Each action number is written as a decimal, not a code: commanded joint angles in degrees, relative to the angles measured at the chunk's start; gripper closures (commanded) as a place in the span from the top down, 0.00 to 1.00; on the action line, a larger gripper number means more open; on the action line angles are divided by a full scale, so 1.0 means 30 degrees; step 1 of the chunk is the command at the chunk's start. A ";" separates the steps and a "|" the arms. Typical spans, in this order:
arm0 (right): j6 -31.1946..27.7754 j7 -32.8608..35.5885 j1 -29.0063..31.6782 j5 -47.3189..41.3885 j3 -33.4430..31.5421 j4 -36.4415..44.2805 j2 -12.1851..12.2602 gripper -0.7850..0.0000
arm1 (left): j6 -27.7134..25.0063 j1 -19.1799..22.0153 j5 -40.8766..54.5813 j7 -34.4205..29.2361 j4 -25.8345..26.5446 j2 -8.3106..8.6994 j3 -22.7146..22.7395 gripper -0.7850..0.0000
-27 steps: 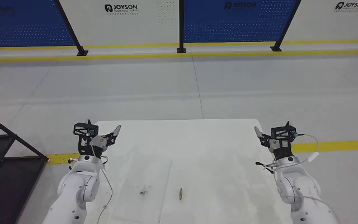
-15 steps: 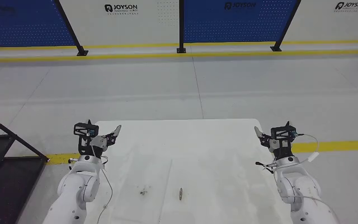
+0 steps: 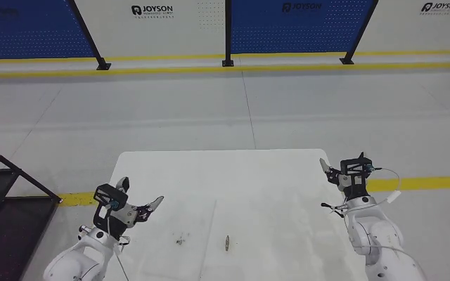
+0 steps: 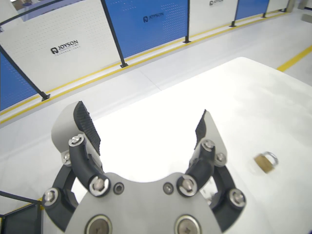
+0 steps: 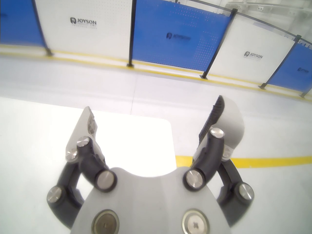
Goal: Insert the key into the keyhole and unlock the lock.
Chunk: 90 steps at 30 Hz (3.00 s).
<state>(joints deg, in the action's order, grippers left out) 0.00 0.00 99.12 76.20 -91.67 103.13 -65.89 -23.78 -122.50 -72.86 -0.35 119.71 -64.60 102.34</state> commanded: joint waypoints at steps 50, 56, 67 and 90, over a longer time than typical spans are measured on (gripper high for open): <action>0.0000 0.0000 0.0000 0.0000 0.0000 0.0000 0.0000 1.00 | 0.3691 0.2861 -0.4355 -1.0944 -0.3692 -0.0190 -0.8340 0.35; 0.0000 0.0000 0.0000 0.0000 0.0000 0.0000 0.0000 1.00 | 0.3939 0.2923 -0.4623 -1.0879 -0.3602 -0.0170 -0.8392 0.14; 0.0000 0.0000 0.0000 0.0000 0.0000 0.0000 0.0000 1.00 | 0.4222 0.2733 -0.5087 -1.0722 -0.3005 -0.0097 -0.8185 0.00; 0.0000 0.0000 0.0000 0.0000 0.0000 0.0000 0.0000 1.00 | -0.4307 -0.0211 0.6292 -0.3508 -0.0532 0.0437 -0.2971 0.00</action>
<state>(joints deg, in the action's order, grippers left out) 0.00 0.00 99.12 76.20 -91.67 103.13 -65.89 -33.66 -122.99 -56.39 -12.06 118.53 -63.40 92.75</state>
